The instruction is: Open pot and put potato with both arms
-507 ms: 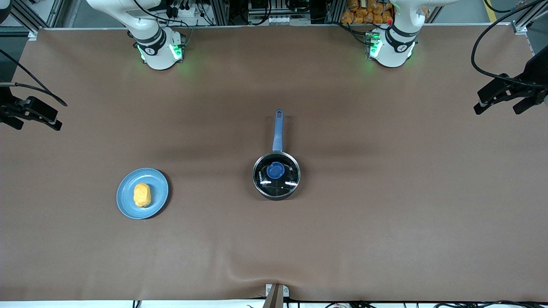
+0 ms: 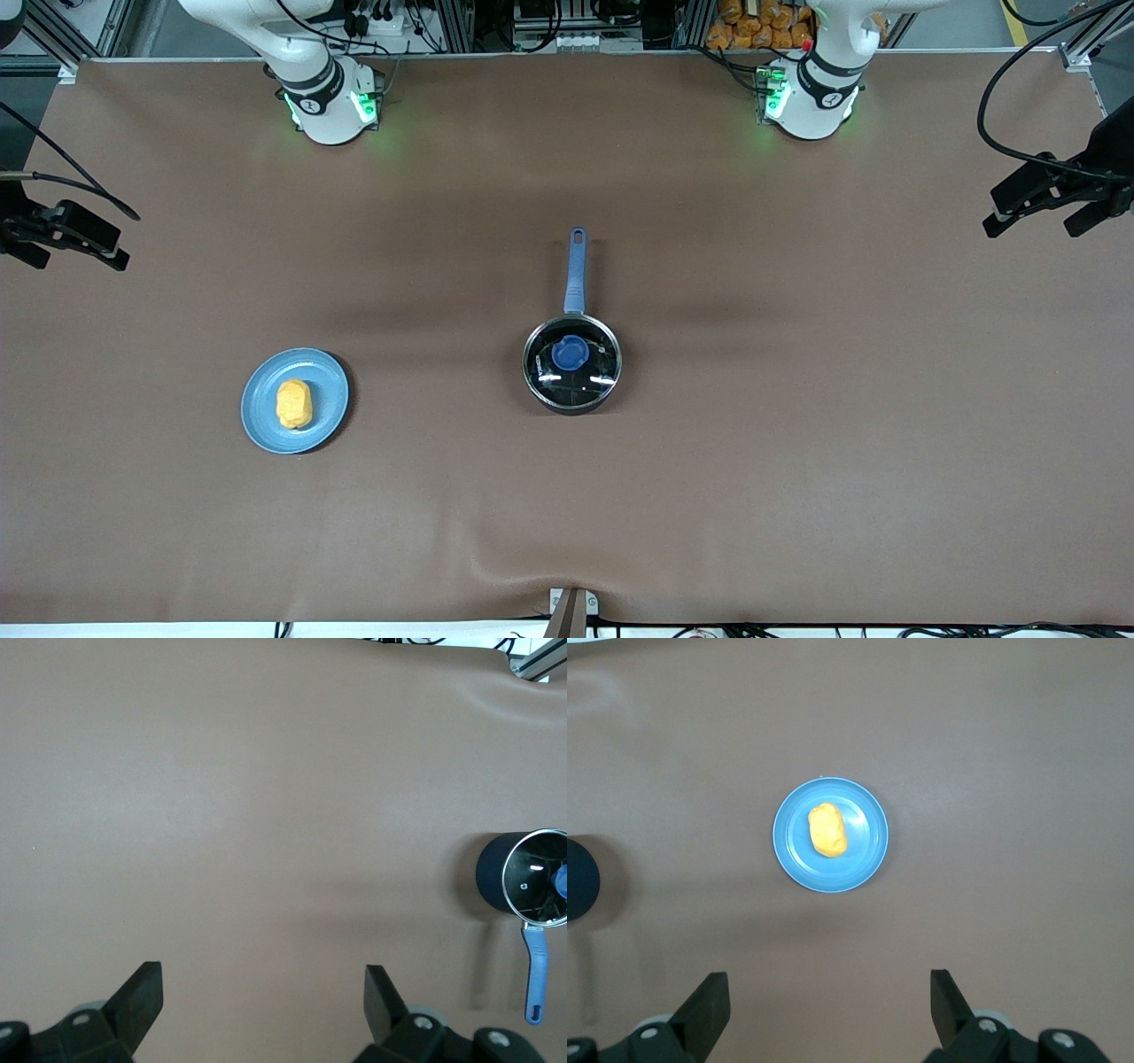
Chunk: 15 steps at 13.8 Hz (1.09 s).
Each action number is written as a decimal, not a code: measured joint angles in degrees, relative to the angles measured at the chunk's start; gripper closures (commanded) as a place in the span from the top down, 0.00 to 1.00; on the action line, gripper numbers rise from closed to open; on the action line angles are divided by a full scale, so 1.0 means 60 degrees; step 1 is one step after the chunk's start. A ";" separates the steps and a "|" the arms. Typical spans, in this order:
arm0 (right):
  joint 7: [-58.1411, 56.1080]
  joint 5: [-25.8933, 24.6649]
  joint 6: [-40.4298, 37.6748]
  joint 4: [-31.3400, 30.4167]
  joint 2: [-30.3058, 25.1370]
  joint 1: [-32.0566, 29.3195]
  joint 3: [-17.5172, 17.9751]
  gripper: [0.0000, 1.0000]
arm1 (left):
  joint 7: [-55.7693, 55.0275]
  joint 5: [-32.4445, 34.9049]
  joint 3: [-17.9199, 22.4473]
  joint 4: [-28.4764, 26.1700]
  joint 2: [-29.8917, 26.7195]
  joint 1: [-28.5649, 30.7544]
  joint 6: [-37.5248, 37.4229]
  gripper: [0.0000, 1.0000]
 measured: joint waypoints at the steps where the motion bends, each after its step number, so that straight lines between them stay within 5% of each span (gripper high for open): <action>1: 0.0000 0.0000 0.0012 -0.0054 0.0023 0.0064 0.0003 1.00 | 0.0000 0.0000 0.0001 0.0004 0.0006 0.0000 0.0000 1.00; 5: 0.0004 0.0008 0.0728 -0.0371 0.0691 0.0446 0.0026 1.00 | 0.0000 0.0000 0.0000 0.0017 0.0021 -0.0010 0.0007 1.00; 15: -0.0518 0.0130 0.4375 -0.0481 0.4297 0.1093 0.0016 1.00 | 0.0000 0.0000 -0.0005 0.0022 0.0055 -0.0013 0.0002 1.00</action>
